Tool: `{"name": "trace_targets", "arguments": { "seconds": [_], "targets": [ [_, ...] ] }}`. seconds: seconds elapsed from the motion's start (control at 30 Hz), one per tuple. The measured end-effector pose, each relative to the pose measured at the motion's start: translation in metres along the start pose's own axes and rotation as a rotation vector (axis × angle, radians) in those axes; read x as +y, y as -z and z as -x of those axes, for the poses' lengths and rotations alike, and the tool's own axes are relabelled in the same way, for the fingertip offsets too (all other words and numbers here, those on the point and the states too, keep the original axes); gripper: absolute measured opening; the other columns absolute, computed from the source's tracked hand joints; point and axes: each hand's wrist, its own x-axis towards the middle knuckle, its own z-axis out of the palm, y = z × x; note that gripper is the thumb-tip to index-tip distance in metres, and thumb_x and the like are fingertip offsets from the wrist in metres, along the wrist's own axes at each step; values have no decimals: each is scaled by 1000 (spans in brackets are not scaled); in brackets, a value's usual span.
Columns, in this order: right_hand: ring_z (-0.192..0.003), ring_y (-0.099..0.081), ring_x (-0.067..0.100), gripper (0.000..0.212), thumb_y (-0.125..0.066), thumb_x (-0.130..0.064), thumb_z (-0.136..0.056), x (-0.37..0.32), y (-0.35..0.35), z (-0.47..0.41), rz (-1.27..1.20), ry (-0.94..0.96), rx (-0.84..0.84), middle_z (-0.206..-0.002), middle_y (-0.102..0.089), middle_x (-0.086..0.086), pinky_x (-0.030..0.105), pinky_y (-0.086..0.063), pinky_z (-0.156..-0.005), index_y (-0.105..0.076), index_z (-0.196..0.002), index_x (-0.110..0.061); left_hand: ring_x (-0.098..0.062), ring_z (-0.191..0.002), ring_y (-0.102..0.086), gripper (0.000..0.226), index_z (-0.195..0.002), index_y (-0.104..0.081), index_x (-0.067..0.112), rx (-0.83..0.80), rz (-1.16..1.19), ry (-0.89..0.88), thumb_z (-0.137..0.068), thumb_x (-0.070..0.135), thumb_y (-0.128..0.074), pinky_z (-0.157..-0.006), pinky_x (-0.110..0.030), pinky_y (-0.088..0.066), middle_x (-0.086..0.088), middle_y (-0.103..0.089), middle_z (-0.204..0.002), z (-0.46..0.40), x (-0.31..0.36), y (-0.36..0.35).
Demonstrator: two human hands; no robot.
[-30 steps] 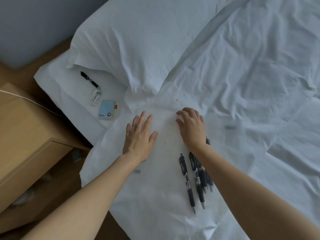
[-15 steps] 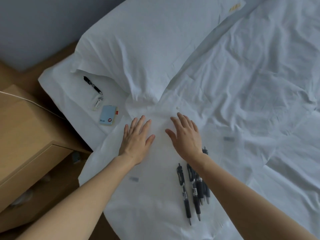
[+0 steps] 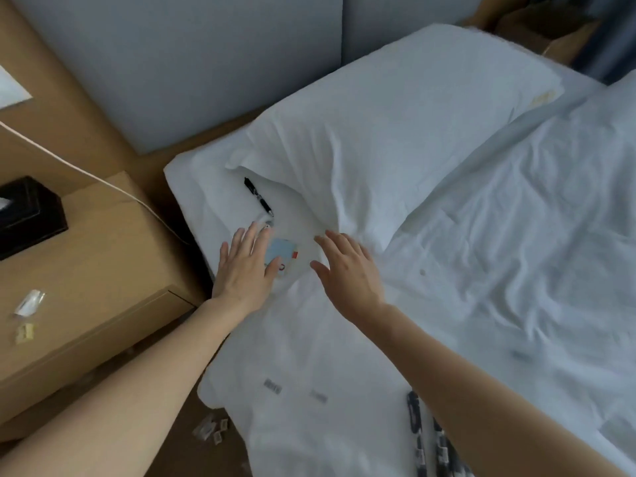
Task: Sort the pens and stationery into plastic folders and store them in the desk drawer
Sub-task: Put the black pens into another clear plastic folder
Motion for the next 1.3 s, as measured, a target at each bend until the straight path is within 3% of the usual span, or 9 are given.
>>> {"name": "trace_targets", "arguments": {
  "seconds": [0.23, 0.43, 0.83, 1.0, 1.17, 1.3],
  "targets": [
    [-130, -38, 22, 44, -47, -24, -98, -17, -43, -60, -44, -38, -100, -142, -43, 2, 29, -28, -105, -39, -140, -14, -24, -145, -6, 58, -151, -11, 17, 37, 116, 96, -101, 39, -32, -117, -44, -11, -6, -5, -159, -29, -53, -5],
    [-127, -42, 22, 44, -48, -23, -97, -21, -82, -115, -65, -118, -170, -140, -45, 4, 31, -32, -102, -39, -140, -14, -20, -145, -16, 55, -150, -18, 14, 99, 380, 99, -101, 26, -40, -115, -33, -17, -7, -16, -158, -60, -102, -15],
    [-120, -44, 28, 43, -46, -20, -97, -28, -144, -227, -44, -175, -252, -133, -47, 11, 33, -35, -94, -37, -137, -8, -19, -144, -18, 57, -150, -18, 15, 98, 412, 169, -100, 25, -42, -113, -26, -18, -6, -17, -157, -121, -153, -44],
    [-116, -42, 31, 37, -46, -14, -96, -29, -171, -251, -1, -143, -224, -126, -48, 15, 34, -36, -91, -43, -132, -5, -19, -144, -20, 58, -150, -15, 14, 94, 454, 198, -100, 25, -42, -115, -30, -19, -5, -17, -157, -124, -167, -57],
    [-106, -46, 33, 43, -40, 10, -86, -28, -174, -259, -49, -152, -148, -111, -51, 18, 37, -40, -79, -52, -125, -5, -20, -143, -21, 58, -151, -14, 14, 78, 465, 203, -100, 26, -41, -116, -36, -22, -5, -18, -157, -120, -170, -64],
    [-105, -47, 31, 45, -40, 13, -84, -32, -163, -255, -98, -163, -120, -110, -53, 16, 35, -41, -81, -50, -124, -6, -19, -144, -19, 58, -151, -14, 14, 78, 461, 194, -100, 26, -40, -117, -34, -21, -5, -17, -157, -115, -167, -59]
  ]
}}
